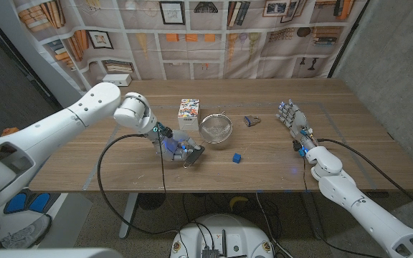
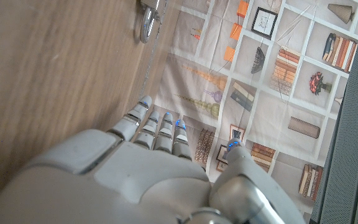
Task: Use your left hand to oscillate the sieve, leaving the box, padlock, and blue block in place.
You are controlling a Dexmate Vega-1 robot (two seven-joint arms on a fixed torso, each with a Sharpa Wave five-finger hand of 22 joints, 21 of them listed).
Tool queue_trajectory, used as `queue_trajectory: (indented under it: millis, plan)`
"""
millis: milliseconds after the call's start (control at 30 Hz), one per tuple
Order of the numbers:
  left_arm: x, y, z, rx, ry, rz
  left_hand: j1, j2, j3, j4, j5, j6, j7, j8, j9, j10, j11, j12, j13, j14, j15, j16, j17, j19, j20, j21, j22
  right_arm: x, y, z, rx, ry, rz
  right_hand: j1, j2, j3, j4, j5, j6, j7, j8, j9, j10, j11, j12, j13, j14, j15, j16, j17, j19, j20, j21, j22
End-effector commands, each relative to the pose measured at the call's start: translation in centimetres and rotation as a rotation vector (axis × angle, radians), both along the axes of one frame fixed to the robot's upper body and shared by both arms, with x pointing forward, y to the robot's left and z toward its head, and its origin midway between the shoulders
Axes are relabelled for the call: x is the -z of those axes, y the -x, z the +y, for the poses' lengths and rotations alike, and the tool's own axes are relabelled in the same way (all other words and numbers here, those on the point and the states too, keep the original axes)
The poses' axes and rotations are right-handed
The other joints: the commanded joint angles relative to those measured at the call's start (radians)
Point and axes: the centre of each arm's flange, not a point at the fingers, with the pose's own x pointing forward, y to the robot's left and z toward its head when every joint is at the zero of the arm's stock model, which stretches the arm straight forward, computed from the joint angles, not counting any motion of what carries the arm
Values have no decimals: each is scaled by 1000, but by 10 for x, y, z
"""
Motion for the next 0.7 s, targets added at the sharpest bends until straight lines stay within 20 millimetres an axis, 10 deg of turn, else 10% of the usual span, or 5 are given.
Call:
queue_trajectory:
  millis: [33, 700]
  plan:
    - [2, 1, -3, -1, 17, -64, 8, 4, 0, 3, 1, 9, 6, 4, 4, 121, -119, -7, 38, -2, -3, -1, -2, 8, -67, 0, 0, 0, 0, -1, -4, -1, -1, 3, 3, 6, -6, 3, 7, -1, 3, 3, 6, 0, 6, 3, 1, -3, 10, 5, 2, -7, 4, 3]
    - [-3, -4, -8, 32, 48, -172, 2, 7, -4, 2, -4, 4, -2, 7, 6, 114, -121, -12, 38, -2, -3, -5, -16, 1, -67, -2, 0, 1, 0, -1, -5, -2, -2, 3, 4, 8, -9, 2, 11, -3, 4, 3, 5, 0, 6, 3, 1, -2, 11, 6, 2, -7, 5, 3]
